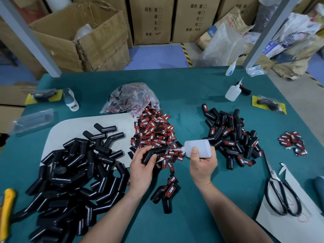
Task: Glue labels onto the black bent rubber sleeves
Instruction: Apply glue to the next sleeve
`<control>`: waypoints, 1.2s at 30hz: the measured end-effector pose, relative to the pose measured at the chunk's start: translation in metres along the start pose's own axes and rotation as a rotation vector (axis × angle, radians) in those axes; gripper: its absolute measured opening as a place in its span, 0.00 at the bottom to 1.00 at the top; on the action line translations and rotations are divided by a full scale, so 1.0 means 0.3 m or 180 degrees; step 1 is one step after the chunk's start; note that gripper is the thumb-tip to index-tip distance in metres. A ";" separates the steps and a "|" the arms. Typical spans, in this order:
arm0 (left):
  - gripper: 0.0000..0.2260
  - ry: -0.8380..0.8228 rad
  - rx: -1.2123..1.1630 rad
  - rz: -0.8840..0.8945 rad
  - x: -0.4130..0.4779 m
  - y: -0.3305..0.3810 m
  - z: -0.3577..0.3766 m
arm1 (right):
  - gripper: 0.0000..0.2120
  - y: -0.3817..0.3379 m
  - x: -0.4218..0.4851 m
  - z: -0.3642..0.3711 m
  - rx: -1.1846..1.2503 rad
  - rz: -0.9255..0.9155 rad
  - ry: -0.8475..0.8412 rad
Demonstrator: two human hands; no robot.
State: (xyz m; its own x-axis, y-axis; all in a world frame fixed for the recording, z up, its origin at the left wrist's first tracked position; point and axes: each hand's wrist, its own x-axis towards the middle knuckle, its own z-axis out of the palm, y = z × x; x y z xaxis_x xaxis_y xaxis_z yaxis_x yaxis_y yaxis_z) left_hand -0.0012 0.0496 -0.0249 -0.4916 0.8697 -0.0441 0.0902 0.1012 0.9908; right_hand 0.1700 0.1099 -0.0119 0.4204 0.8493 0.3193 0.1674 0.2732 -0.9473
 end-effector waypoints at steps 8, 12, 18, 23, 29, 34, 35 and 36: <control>0.15 -0.0009 -0.0006 0.0018 -0.002 0.008 -0.003 | 0.14 0.006 -0.004 0.000 -0.0011 -0.0018 -0.0052; 0.15 -0.0032 0.0017 0.0015 -0.003 0.010 -0.004 | 0.12 0.009 -0.009 0.001 -0.0024 0.0001 -0.0091; 0.15 -0.0078 0.0143 0.0066 -0.001 0.001 -0.008 | 0.09 0.010 -0.017 -0.003 -0.0031 -0.0079 -0.0086; 0.17 -0.0080 0.0180 0.0152 -0.002 0.002 -0.007 | 0.13 0.010 -0.038 0.002 -0.0069 -0.0079 -0.0165; 0.18 -0.0051 0.0135 0.0160 -0.005 0.013 -0.004 | 0.15 0.015 -0.032 0.001 -0.0098 -0.0060 -0.0159; 0.17 -0.0044 0.0092 0.0169 -0.009 0.025 -0.002 | 0.12 0.010 -0.026 -0.003 -0.0023 -0.0082 -0.0123; 0.17 -0.0044 0.0114 0.0185 -0.009 0.026 -0.002 | 0.12 0.009 -0.028 -0.003 -0.0009 -0.0103 -0.0143; 0.17 -0.0050 0.0129 0.0191 -0.009 0.027 -0.002 | 0.12 0.010 -0.031 -0.004 -0.0009 -0.0118 -0.0164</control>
State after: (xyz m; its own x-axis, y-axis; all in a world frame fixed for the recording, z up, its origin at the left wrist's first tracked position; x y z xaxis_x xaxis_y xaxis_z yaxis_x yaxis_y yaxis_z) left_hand 0.0003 0.0479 -0.0168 -0.4706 0.8822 0.0130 0.1543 0.0677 0.9857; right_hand 0.1676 0.1023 -0.0177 0.3675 0.8608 0.3522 0.1845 0.3037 -0.9347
